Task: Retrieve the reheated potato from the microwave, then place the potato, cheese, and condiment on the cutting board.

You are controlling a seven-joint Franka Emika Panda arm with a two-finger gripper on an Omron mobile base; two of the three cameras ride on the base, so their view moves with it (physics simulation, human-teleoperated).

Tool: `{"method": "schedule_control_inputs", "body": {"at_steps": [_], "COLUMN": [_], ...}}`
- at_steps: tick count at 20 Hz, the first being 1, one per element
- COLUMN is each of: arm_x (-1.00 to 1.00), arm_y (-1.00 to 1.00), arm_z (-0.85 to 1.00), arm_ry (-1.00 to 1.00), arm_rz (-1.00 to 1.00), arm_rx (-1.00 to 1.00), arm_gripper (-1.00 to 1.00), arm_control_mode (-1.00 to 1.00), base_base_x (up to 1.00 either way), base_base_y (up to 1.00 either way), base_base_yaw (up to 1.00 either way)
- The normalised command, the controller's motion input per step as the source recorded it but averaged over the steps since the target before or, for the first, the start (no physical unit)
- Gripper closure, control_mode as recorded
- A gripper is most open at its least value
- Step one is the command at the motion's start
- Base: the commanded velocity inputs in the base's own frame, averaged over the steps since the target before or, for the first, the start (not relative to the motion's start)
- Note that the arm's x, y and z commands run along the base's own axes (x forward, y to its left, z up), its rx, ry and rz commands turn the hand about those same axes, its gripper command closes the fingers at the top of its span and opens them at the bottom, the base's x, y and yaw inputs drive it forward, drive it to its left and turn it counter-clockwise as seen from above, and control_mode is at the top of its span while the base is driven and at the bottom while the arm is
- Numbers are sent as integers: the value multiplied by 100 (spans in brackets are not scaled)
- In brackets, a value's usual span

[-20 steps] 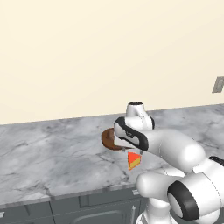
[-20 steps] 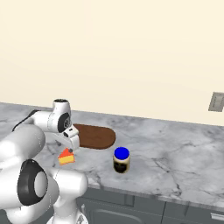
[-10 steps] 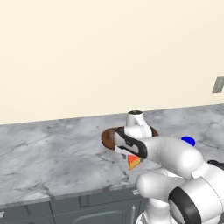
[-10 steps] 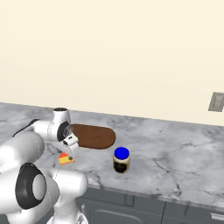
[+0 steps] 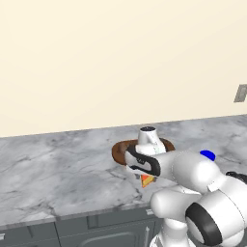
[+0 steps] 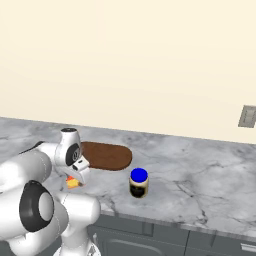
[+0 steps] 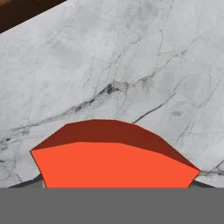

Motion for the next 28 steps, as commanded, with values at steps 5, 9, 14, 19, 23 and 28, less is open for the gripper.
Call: {"method": "schedule_control_inputs", "body": {"at_steps": [5,9,14,19,23,28], "arm_x": [-11,6,28,42,51,43], "arm_y": [-7,-17,-20,-18,-16,-1], "arm_z": [4,34,33,17,15,16], "arm_ry": [0,0,0,0,0,-6], "arm_rz": [0,0,15,33,36,32], "arm_rx": [-1,-2,0,3,12,5], "arm_gripper": [100,100,100,100,100,100], "arm_control_mode": [-100,-100,-100,-100,-100,-100], "base_base_x": [0,0,0,0,0,0], "base_base_y": [0,0,0,0,0,0], "base_base_yaw": [0,0,0,0,0,0]}}
